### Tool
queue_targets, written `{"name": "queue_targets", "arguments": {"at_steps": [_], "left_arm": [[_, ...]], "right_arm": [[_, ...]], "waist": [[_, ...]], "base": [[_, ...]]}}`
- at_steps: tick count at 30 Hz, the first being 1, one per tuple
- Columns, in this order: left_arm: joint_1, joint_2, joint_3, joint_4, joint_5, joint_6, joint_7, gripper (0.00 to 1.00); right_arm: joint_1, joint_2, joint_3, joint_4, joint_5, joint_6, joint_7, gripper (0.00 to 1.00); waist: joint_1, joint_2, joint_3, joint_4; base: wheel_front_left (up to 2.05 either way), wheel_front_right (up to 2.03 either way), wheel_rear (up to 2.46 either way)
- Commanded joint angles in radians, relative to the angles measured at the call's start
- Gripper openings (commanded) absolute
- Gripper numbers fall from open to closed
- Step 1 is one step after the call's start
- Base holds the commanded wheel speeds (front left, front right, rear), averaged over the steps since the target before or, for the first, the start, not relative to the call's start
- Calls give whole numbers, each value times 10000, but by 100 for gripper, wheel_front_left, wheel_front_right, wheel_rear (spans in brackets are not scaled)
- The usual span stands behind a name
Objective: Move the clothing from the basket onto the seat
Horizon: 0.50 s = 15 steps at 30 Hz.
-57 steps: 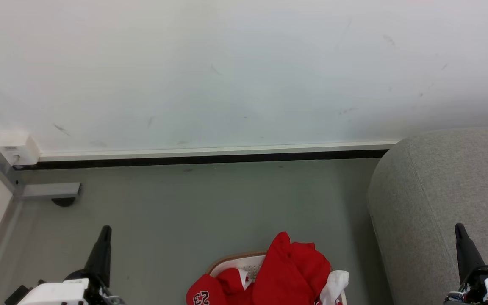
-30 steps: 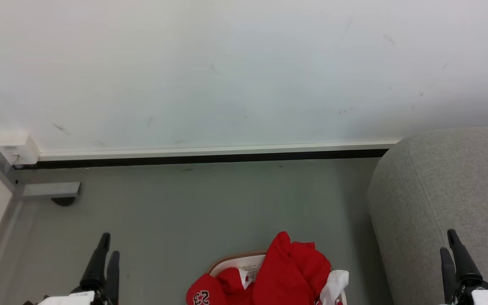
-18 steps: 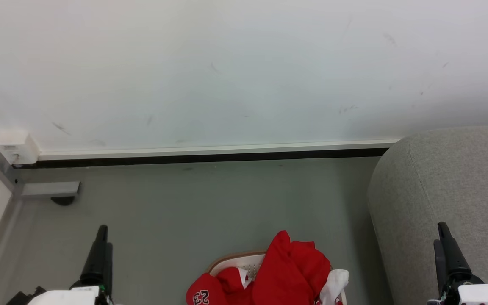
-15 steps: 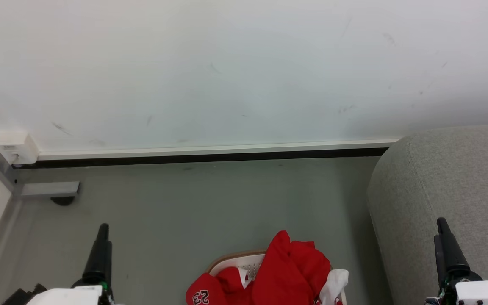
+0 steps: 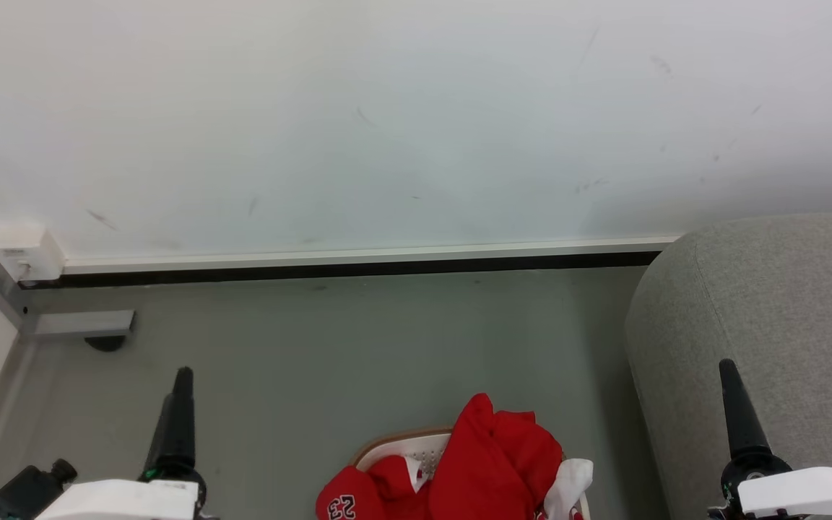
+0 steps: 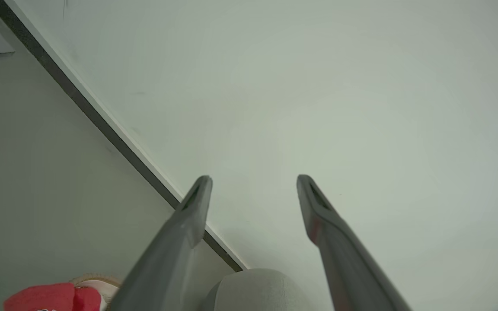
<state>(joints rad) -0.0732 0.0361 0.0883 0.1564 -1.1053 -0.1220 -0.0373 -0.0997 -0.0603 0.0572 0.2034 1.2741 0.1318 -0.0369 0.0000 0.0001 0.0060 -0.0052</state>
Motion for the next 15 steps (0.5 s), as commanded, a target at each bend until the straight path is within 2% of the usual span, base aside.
{"name": "queue_targets", "arguments": {"at_steps": [1, 15], "left_arm": [[-16, 97, -52, -221, 742, 82, -149, 100], [144, 206, -382, -418, 4141, 733, -612, 100]], "right_arm": [[-255, -93, 89, -138, -553, -6, -144, 100], [-320, -213, 612, 100, -3561, -8, -612, 100]], "waist": [[0, -1, -10, -1], [0, -1, -77, 13]], "base": [[0, 0, 0], [0, 0, 0]]}}
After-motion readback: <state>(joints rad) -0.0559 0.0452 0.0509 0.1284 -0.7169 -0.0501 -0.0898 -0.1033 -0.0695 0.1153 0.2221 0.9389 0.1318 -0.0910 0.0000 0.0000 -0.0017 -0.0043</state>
